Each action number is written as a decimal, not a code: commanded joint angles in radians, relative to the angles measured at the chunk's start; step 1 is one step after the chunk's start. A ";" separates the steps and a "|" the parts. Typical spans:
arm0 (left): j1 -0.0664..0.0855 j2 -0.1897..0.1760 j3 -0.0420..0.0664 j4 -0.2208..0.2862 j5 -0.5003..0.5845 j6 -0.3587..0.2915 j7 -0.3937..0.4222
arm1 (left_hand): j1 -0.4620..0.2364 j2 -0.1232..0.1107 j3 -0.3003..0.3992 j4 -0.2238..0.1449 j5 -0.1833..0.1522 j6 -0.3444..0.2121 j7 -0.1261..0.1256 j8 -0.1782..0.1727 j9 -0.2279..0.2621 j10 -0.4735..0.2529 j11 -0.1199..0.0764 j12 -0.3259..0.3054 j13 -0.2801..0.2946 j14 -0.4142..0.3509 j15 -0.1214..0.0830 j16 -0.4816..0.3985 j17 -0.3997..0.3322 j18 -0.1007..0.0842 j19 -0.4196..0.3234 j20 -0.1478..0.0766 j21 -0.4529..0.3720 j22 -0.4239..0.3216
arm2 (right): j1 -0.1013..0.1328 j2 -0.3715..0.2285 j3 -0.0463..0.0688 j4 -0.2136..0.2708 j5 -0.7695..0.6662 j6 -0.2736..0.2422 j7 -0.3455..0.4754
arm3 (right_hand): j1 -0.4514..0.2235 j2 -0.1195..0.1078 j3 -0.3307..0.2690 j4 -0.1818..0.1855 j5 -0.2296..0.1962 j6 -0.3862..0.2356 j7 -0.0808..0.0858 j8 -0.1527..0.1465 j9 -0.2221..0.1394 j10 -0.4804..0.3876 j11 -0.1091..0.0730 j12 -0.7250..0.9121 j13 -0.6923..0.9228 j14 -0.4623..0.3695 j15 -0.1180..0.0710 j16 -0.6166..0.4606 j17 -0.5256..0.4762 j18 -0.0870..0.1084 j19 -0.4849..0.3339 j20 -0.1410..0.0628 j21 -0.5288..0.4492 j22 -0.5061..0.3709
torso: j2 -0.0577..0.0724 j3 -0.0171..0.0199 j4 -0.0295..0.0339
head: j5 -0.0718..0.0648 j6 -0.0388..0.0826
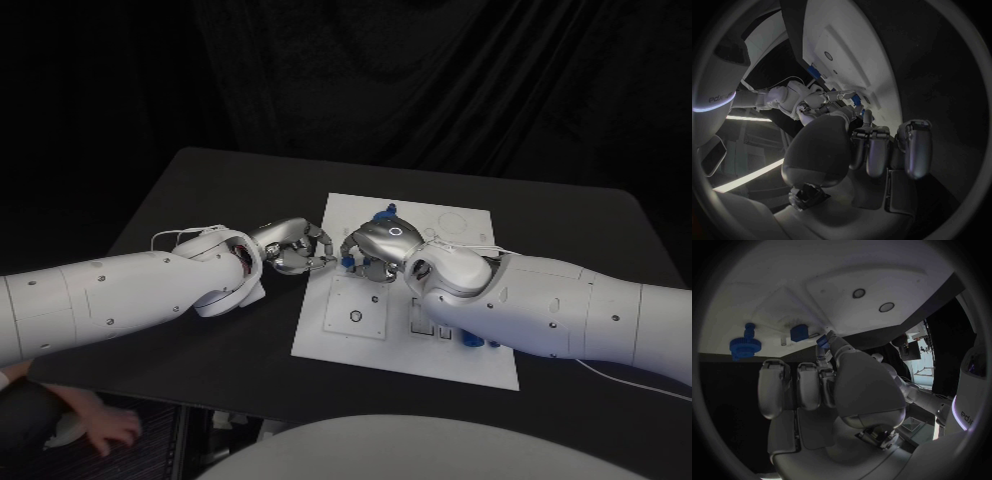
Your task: Assemble the parts on the task board
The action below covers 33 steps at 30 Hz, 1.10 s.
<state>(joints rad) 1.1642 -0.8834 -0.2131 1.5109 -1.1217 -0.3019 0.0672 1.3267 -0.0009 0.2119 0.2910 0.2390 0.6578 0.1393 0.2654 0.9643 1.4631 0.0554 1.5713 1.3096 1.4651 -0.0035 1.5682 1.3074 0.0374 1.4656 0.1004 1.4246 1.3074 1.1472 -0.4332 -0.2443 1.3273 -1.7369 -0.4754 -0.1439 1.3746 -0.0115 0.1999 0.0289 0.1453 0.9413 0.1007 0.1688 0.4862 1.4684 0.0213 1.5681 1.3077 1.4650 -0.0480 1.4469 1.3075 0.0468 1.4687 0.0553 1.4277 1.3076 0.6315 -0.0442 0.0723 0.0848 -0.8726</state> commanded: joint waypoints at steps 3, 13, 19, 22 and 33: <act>-0.002 -0.003 0.001 0.000 0.041 0.037 0.074 | -0.022 0.001 -0.020 -0.001 -0.014 -0.020 0.008 -0.009 -0.034 0.108 0.010 0.000 0.261 0.106 0.009 0.003 0.263 0.002 0.015 0.011 -0.010 0.210 | -0.004 -0.008 0.001 0.021 0.010 -0.122 0.056 | 0.003 0.006 -0.006 -0.001 0.006 0.005 -0.005 0.007 0.011 0.102 -0.007 0.003 0.263 0.077 -0.007 0.003 0.112 -0.013 0.047 -0.002 0.004 0.219 | 0.000 0.0004 -0.0006 | 0.001 0.000; -0.003 -0.003 0.001 -0.004 0.085 0.067 0.085 | -0.033 0.007 -0.043 -0.001 -0.016 -0.015 0.014 -0.032 -0.106 0.108 0.017 0.000 0.261 0.106 0.016 0.003 0.263 0.003 0.012 0.019 -0.013 0.210 | -0.004 -0.012 0.001 0.037 0.022 -0.140 0.081 | 0.006 0.006 -0.007 -0.003 0.014 0.003 -0.005 0.007 0.020 0.102 -0.006 0.003 0.263 0.076 -0.007 0.003 0.111 -0.013 0.047 -0.002 0.005 0.219 | 0.000 0.0003 0.0000 | -0.002 0.000; -0.003 -0.003 0.001 -0.004 0.093 0.075 0.087 | -0.035 0.013 -0.053 -0.001 -0.012 0.011 0.012 -0.031 -0.138 0.108 0.016 0.000 0.261 0.106 0.016 0.003 0.263 0.003 0.011 0.020 -0.014 0.209 | -0.004 -0.011 0.001 0.040 0.025 -0.135 0.087 | 0.007 0.006 -0.007 -0.003 0.017 0.002 -0.005 0.007 0.022 0.102 -0.006 0.003 0.263 0.076 -0.007 0.003 0.111 -0.014 0.047 -0.002 0.006 0.220 | 0.000 0.0002 -0.0005 | -0.001 0.000; -0.003 -0.003 0.001 -0.004 0.094 0.074 0.096 | -0.031 0.017 -0.056 -0.002 0.002 0.025 0.010 -0.031 -0.157 0.108 0.014 0.000 0.261 0.106 0.015 0.003 0.263 0.003 0.012 0.019 -0.012 0.210 | -0.004 -0.010 0.001 0.041 0.025 -0.130 0.089 | 0.008 0.006 -0.007 -0.003 0.018 0.001 -0.004 0.007 0.024 0.102 -0.006 0.003 0.263 0.076 -0.007 0.003 0.111 -0.013 0.047 -0.002 0.005 0.219 | 0.000 0.0000 0.0000 | 0.000 0.000; -0.004 -0.003 0.001 -0.003 0.096 0.052 0.152 | 0.062 0.041 -0.001 -0.014 0.089 0.158 -0.030 0.022 -0.221 0.108 -0.020 0.000 0.261 0.106 -0.012 0.003 0.263 0.000 0.021 -0.004 0.003 0.215 | -0.004 -0.008 0.001 0.043 0.026 -0.111 0.091 | 0.011 0.006 -0.007 -0.005 0.023 -0.001 -0.005 0.006 0.029 0.102 -0.008 0.003 0.263 0.076 -0.007 0.003 0.110 -0.013 0.047 -0.002 0.005 0.219 | 0.000 -0.0001 0.0004 | 0.002 0.000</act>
<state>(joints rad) 1.1623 -0.8899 -0.2139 1.5011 -1.0393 -0.2440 0.1600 1.3767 0.0354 0.2029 0.2797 0.3242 0.8062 0.1160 0.2812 0.7434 1.4662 0.0404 1.5713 1.3096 1.4657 -0.0113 1.5682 1.3075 0.0373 1.4668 0.1014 1.4236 1.3074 1.1452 -0.4444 -0.2439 1.3648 -1.7106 -0.5821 -0.0674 1.3781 -0.0146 0.1958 0.0247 0.1655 0.9407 0.1012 0.1725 0.5203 1.4684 0.0214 1.5681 1.3077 1.4650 -0.0480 1.4469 1.3074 0.0467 1.4688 0.0554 1.4277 1.3074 0.6315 -0.0441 0.0724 0.0855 -0.8726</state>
